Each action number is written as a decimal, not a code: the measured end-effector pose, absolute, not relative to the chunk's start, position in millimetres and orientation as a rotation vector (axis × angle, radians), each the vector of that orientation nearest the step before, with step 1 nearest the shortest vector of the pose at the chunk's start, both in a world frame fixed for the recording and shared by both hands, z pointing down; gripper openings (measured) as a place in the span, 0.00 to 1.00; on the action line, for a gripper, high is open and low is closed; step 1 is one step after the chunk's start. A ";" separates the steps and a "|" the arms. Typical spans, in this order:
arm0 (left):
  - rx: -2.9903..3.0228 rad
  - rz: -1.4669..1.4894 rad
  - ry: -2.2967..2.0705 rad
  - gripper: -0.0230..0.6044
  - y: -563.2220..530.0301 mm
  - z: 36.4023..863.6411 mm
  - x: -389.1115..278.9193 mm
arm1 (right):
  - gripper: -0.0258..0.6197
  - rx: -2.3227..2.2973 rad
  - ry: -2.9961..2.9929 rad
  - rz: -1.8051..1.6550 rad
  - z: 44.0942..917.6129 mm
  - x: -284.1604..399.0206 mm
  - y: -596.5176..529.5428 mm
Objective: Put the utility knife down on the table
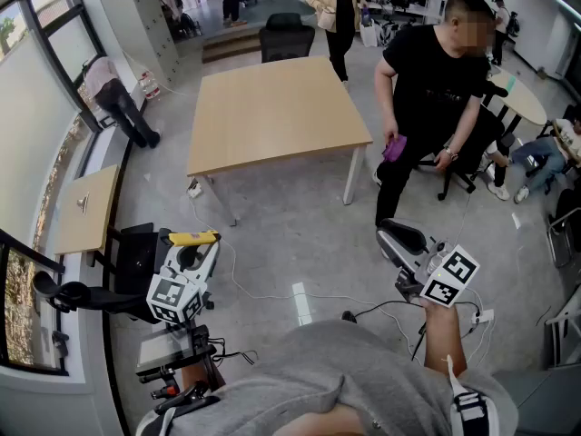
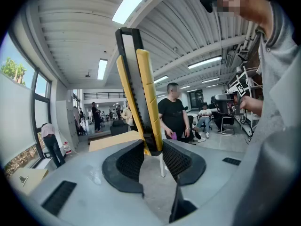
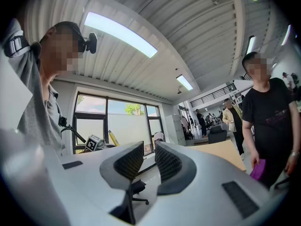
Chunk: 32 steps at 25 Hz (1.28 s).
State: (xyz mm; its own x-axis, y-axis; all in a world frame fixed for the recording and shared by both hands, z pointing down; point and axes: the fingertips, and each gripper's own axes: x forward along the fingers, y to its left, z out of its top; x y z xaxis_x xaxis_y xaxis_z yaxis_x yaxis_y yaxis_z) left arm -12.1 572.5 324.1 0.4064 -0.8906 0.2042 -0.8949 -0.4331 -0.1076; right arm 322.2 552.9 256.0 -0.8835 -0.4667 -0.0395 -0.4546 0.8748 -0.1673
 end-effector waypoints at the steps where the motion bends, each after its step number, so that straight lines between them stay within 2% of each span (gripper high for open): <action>1: 2.617 0.359 -1.661 0.23 576.1 326.0 -8.6 | 0.16 -0.733 2.964 -0.237 257.8 325.0 554.5; 5: 2.611 0.346 -1.661 0.23 586.7 331.1 -3.8 | 0.16 -0.742 2.968 -0.231 260.5 328.7 558.2; 23: 2.568 0.253 -1.676 0.23 632.5 349.5 -55.8 | 0.16 -0.725 2.969 -0.254 249.2 275.1 586.7; 32: 2.537 0.285 -1.673 0.23 619.0 354.6 -40.6 | 0.16 -0.804 2.948 -0.273 259.9 305.6 562.0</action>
